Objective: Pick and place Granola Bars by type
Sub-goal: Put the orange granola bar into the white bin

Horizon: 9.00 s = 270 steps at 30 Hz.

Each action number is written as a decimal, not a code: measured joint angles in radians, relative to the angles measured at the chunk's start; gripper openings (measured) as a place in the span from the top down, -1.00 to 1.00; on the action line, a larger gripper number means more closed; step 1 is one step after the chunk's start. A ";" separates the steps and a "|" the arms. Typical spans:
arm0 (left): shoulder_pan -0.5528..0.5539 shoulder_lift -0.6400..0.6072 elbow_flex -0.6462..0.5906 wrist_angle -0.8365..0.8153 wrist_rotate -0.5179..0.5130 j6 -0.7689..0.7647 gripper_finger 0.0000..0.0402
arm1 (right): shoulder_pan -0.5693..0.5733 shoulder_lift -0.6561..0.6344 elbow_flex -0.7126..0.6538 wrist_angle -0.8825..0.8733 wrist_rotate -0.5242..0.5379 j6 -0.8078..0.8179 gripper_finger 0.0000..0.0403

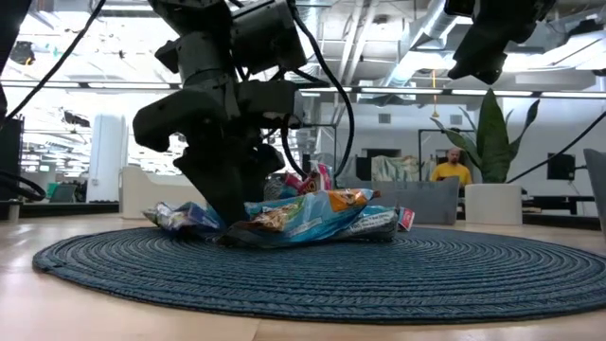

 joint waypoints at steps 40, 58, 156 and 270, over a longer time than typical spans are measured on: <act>0.272 -0.379 0.153 -0.588 -0.290 -0.274 0.86 | 0.000 0.000 -0.001 0.021 0.006 -0.087 0.41; 0.629 -0.390 0.153 -0.723 -0.422 -0.443 0.83 | -0.051 0.000 -0.001 0.200 0.196 -0.136 0.41; -0.223 0.174 0.279 -0.022 -0.315 -0.919 0.97 | 0.059 -0.002 0.006 -0.026 -0.158 -0.156 0.41; -0.247 0.179 0.302 -0.152 -0.233 -0.903 0.62 | 0.059 -0.002 0.006 0.008 -0.105 -0.156 0.41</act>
